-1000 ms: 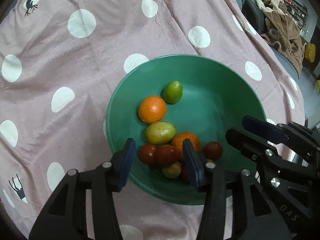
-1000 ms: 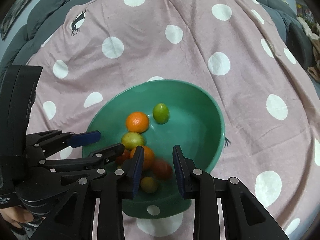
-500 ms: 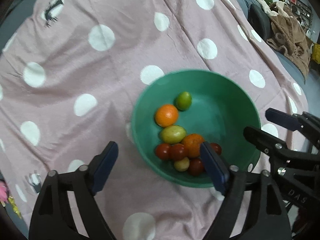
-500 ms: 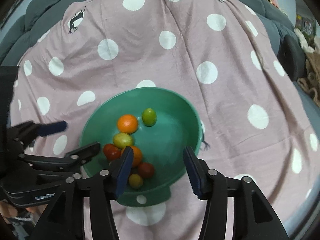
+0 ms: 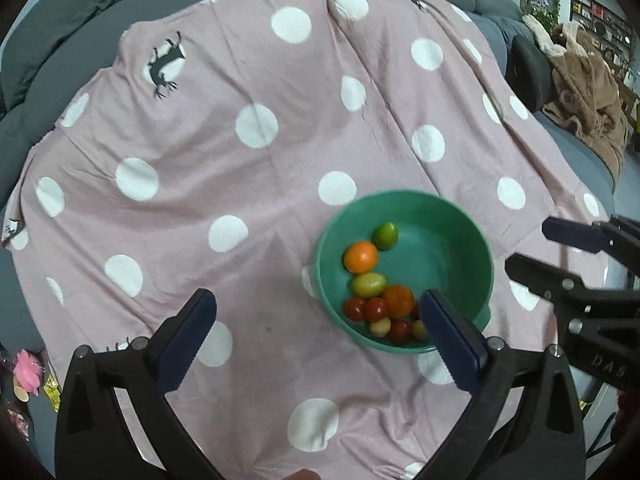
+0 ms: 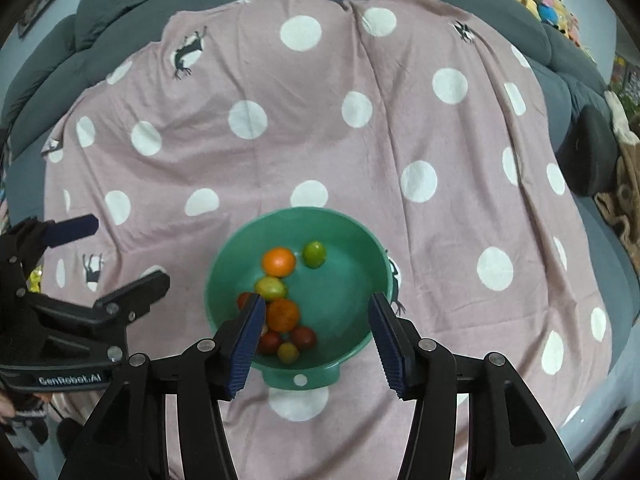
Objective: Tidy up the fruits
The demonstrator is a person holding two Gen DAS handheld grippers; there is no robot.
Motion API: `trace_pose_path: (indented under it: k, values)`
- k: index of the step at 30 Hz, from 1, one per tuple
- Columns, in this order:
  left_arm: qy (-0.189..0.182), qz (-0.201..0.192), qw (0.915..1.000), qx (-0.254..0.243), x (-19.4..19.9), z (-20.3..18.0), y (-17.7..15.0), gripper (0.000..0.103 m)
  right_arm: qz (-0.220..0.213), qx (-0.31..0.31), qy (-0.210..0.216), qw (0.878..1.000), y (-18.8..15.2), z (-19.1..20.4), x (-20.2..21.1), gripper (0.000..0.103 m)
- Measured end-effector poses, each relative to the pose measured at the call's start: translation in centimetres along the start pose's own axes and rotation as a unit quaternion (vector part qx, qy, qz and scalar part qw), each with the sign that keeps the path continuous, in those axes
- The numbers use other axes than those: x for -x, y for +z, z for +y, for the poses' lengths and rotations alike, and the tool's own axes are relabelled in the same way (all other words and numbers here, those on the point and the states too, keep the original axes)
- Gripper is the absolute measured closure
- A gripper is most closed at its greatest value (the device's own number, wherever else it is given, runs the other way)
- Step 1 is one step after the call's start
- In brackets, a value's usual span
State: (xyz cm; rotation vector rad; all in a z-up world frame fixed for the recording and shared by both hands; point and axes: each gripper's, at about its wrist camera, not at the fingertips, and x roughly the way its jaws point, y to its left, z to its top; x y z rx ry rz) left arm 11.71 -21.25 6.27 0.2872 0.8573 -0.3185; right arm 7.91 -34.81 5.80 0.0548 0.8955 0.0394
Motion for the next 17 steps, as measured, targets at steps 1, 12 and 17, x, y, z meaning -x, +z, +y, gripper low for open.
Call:
trace_pose_path:
  k: [1, 12, 17]
  values:
    - [0.001, -0.003, 1.0, 0.002, 0.4, 0.1, 0.2, 0.001, -0.002, 0.005, 0.0, 1.0, 0.1, 0.2, 0.4, 0.049]
    - [0.01, -0.022, 0.9997, 0.01, 3.2, 0.4, 1.5, 0.001, -0.015, 0.026, 0.002, 1.0, 0.7, 1.7, 2.6, 0.049]
    - [0.009, -0.026, 0.9996, 0.011, 3.3, 0.1, 1.6, 0.001, -0.016, 0.027, 0.002, 0.999, 0.7, 1.7, 2.7, 0.049]
